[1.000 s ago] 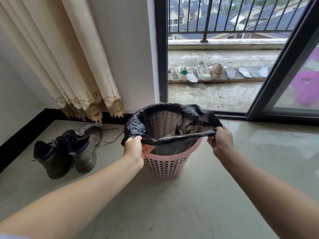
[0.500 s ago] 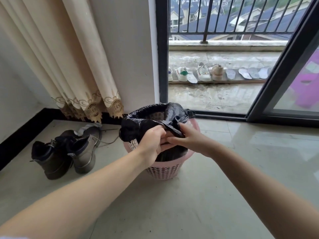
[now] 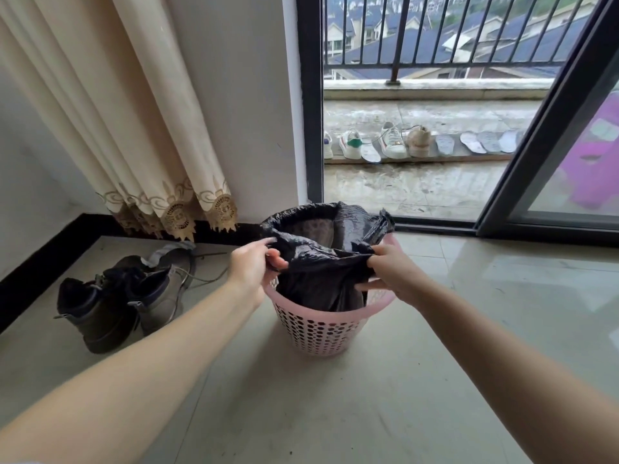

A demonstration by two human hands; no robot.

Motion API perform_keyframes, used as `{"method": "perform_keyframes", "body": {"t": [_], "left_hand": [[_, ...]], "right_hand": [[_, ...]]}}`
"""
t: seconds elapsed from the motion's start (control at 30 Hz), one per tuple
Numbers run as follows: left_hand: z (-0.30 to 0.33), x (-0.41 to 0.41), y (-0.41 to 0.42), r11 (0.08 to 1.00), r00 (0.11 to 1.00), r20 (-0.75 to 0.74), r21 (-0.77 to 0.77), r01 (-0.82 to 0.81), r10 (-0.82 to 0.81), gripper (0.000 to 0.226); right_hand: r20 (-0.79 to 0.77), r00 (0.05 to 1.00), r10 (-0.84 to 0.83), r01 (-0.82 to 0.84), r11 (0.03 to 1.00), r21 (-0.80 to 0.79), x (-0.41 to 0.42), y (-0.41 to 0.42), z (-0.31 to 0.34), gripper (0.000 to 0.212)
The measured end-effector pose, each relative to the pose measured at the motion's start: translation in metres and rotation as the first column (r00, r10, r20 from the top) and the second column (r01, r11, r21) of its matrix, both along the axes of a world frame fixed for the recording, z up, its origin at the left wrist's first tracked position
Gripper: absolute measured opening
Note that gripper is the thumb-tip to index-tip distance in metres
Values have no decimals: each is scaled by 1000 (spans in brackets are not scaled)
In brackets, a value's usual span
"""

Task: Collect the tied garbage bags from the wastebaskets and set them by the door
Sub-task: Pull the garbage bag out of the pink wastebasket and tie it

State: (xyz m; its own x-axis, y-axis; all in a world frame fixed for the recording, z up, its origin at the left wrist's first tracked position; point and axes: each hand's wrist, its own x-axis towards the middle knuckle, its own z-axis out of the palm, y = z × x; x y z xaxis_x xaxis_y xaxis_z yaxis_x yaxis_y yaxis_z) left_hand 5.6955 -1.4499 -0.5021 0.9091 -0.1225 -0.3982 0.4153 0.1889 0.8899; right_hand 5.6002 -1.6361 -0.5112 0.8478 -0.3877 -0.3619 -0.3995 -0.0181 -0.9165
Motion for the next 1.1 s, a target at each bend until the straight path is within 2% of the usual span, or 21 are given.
{"method": "perform_keyframes", "body": {"t": [0.07,0.1,0.17,0.23,0.3,0.37,0.43,0.5,0.53,0.6,0.63,0.67,0.7,0.73,0.77,0.8,0.83,0.93,1.03,1.07,1.1], "left_hand": [[10,-25,-14,978,978,69,81,190,-196,31],[14,-37,-20,954,953,77,90,287,-294,30],[21,-54,-28,889,887,69,74,452,-457,30],[23,-61,-30,848,847,43,49,528,-530,32],[22,-60,-29,833,833,32,1,553,-553,32],[23,-57,-26,813,813,10,-41,581,-581,35],[23,-55,-23,784,783,-30,-24,620,-621,36],[21,-52,-23,764,772,-16,127,632,-636,36],[18,-49,-23,751,773,48,279,598,-633,36],[15,-42,-20,673,706,270,632,383,-655,28],[13,-41,-17,625,638,348,730,275,-687,23],[13,-41,-15,567,578,356,790,234,-734,32],[11,-42,-14,496,529,310,830,255,-790,52],[7,-46,-15,385,476,217,877,288,-852,70],[4,-51,-16,237,421,105,932,274,-901,79],[-2,-55,-16,103,383,10,970,221,-924,78],[-7,-56,-15,16,365,-34,991,134,-930,69],[-12,-40,-6,-37,412,0,996,-82,-911,37],[-18,-15,15,-112,486,-5,975,-191,-874,33],[-20,-7,25,-95,520,20,976,-194,-854,31],[-22,-1,34,-24,558,80,984,-178,-826,26]], "right_hand": [[104,994,-38,14,976,218,5,2,5,26],[139,990,2,-36,970,242,7,5,6,23],[158,969,191,-224,946,233,5,13,7,24],[123,913,388,-407,879,249,0,18,12,36],[143,859,492,-512,817,265,-5,18,16,35],[130,830,542,-557,807,194,-9,16,15,21],[44,828,559,-561,826,55,-9,14,10,23],[-50,832,553,-555,826,-97,-7,15,8,16],[-76,843,532,-537,831,-145,-6,17,7,7],[-79,900,430,-437,880,-186,-3,19,7,11],[-68,930,360,-367,914,-174,-1,19,5,12],[-52,954,294,-298,943,-149,1,18,3,13],[-36,971,237,-240,965,-108,3,17,2,15],[-25,981,193,-194,979,-57,3,16,2,16],[-10,986,169,-169,986,-12,3,14,2,18],[5,986,165,-165,986,15,3,12,3,19],[14,984,175,-176,984,18,3,11,3,19],[-20,974,227,-227,973,-50,0,5,5,18],[-125,937,327,-335,941,-54,-6,-7,6,25],[-152,922,357,-365,930,-29,-10,-11,6,25],[-179,911,373,-383,924,-24,-12,-16,5,24]]}}
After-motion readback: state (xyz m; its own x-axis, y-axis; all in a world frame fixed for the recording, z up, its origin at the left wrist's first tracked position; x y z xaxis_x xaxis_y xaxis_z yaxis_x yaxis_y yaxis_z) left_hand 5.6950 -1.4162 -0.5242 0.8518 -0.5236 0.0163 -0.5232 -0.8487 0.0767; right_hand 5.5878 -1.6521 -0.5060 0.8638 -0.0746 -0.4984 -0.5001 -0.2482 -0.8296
